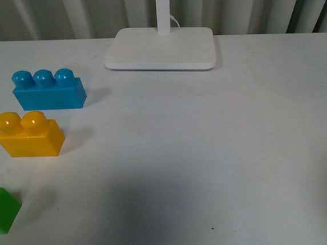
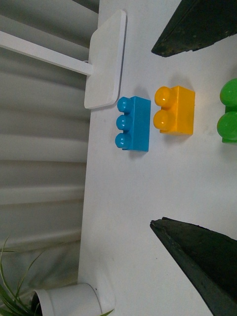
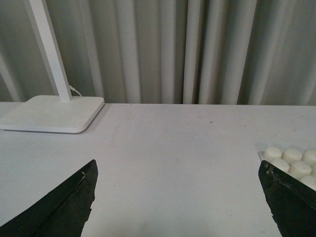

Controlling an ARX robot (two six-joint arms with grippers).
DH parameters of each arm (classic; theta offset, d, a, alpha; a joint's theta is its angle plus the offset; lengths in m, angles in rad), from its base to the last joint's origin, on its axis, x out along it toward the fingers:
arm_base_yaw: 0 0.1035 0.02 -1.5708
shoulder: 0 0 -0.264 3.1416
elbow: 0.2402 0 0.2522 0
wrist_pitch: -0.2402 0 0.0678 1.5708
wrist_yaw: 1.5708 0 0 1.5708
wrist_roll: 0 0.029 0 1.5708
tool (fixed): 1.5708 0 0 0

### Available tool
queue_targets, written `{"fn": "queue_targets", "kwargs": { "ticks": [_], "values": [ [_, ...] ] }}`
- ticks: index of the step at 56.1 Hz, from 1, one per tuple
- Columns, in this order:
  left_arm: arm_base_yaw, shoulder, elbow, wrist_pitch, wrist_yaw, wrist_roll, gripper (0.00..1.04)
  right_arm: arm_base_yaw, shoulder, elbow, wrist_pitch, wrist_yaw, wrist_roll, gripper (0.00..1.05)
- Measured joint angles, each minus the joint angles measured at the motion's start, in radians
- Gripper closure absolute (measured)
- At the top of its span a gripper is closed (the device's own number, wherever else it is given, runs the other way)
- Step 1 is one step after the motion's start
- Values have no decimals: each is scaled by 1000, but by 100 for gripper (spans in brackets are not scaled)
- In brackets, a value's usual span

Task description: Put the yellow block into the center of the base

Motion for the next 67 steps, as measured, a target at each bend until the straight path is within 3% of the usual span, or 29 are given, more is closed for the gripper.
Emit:
{"fn": "queue_targets", "kwargs": {
  "ticks": [67],
  "values": [
    [0, 0, 0, 0, 0, 0, 6, 0, 0, 0, 0, 0, 0, 9]
  ]
}}
